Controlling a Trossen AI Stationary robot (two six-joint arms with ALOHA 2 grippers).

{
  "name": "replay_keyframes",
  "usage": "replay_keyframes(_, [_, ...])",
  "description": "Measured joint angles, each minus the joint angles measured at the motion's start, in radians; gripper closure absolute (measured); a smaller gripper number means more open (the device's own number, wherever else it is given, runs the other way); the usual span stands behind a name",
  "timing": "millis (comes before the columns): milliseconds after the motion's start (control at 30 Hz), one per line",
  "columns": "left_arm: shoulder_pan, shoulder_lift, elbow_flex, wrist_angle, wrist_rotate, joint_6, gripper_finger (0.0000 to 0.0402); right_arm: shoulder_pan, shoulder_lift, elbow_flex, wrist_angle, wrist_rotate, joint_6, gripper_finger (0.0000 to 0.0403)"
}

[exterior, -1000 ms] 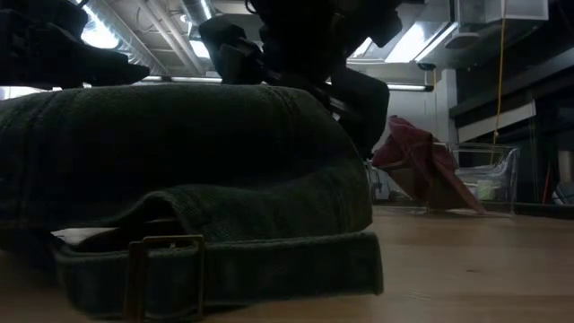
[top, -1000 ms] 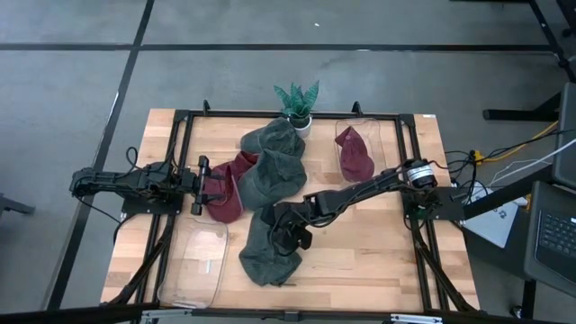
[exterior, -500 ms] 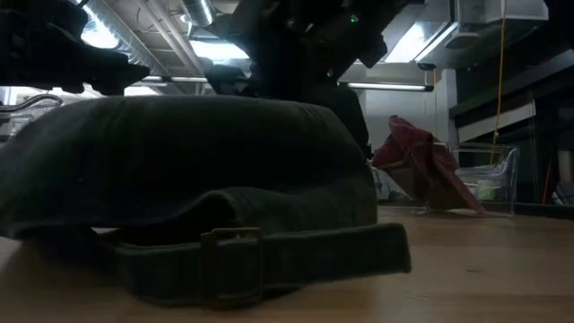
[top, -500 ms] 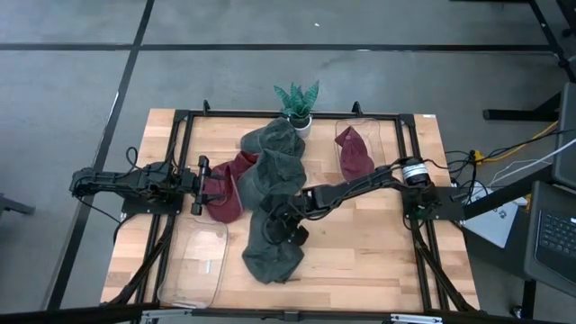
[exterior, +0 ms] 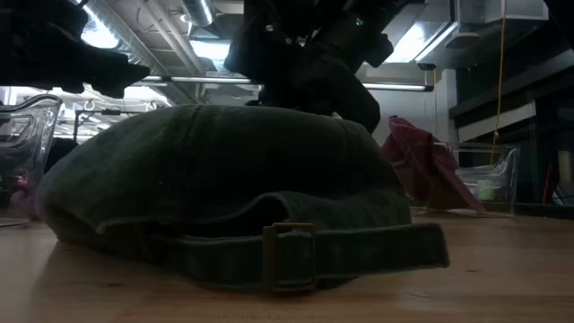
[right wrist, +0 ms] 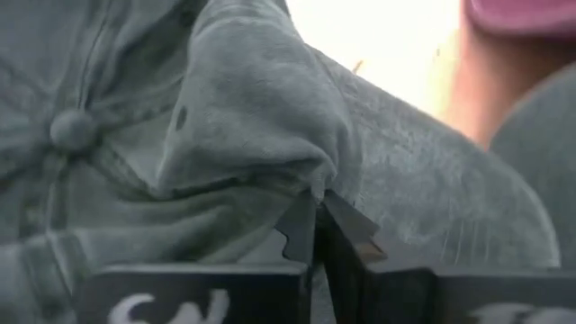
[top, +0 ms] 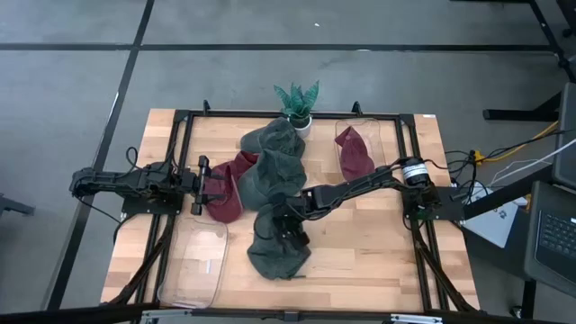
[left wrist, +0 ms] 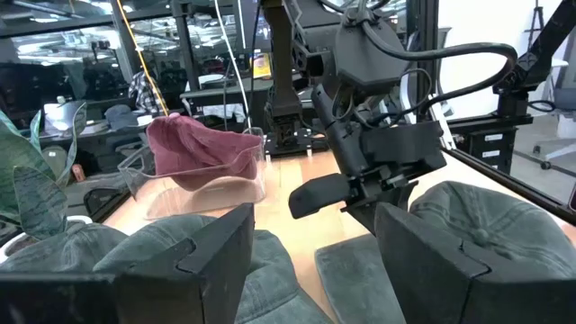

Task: Pick & Place hat
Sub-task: Put the bottom gray cap into the bottom left transparent bin

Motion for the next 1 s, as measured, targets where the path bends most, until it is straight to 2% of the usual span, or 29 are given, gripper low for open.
replay_keyframes(533, [0.000,0.000,0.000,0.007,0.000,0.000,0.0172,0.000,-0.061,-0.001,-0.281,0.016,0.736,0.0397])
replay_keyframes(733, [0.000,0.000,0.000,0.001,0.000,0.000,0.0172,0.000,-0.144,-0.002,-0.475,0.063,0.959,0.0397])
replay_keyframes(1000, [0.000,0.000,0.000,0.007,0.000,0.000,0.0173,0.025,-0.218,-0.003,-0.671,0.036,1.281,0.0396])
